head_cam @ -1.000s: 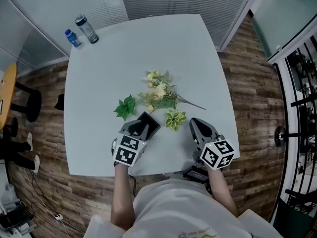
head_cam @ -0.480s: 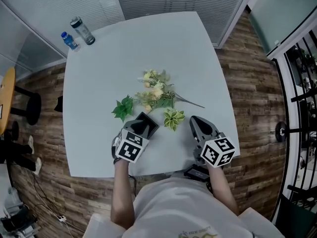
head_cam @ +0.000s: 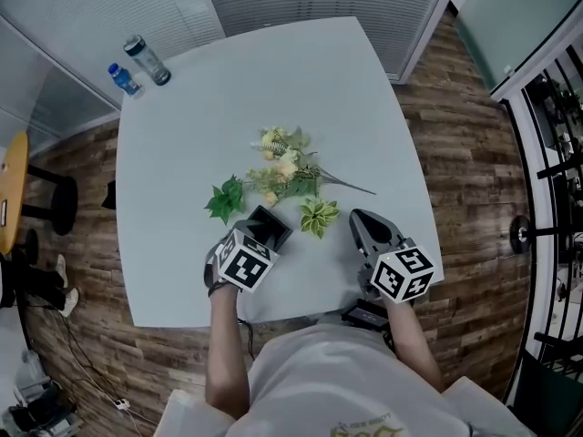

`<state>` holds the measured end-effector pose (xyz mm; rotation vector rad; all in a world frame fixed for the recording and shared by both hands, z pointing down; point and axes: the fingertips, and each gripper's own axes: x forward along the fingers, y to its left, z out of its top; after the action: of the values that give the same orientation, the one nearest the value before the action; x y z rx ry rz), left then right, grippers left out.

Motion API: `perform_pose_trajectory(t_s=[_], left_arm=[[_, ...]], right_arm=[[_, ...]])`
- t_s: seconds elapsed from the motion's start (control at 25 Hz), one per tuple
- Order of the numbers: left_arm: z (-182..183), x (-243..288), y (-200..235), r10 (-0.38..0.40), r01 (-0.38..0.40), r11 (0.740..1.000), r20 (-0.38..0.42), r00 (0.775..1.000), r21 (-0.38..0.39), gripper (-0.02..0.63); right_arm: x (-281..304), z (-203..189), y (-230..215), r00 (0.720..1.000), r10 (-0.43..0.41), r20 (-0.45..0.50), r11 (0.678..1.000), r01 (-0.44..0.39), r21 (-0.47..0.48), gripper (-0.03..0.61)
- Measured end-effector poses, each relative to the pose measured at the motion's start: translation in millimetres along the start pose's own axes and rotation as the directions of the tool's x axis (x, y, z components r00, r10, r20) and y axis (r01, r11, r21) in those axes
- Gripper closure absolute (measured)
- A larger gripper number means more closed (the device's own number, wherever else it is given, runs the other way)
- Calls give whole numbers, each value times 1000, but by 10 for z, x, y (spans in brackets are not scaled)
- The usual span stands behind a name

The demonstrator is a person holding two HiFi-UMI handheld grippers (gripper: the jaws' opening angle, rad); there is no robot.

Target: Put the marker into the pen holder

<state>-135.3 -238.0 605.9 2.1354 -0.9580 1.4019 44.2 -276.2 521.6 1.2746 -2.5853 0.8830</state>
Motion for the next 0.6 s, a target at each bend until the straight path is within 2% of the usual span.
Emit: perform_pose_trajectory(t_s=[0.28,0.6], left_arm=[[-35,40,-26,4,-1,999,-68,998,50,558],[-47,53,-21,-2,5,999,-92,996,32,554]], right_arm=[[-50,-14,-47,1000,-7,4,1000,7,10,562],[-142,-42,-142,999,-36,6,999,36,25,562]])
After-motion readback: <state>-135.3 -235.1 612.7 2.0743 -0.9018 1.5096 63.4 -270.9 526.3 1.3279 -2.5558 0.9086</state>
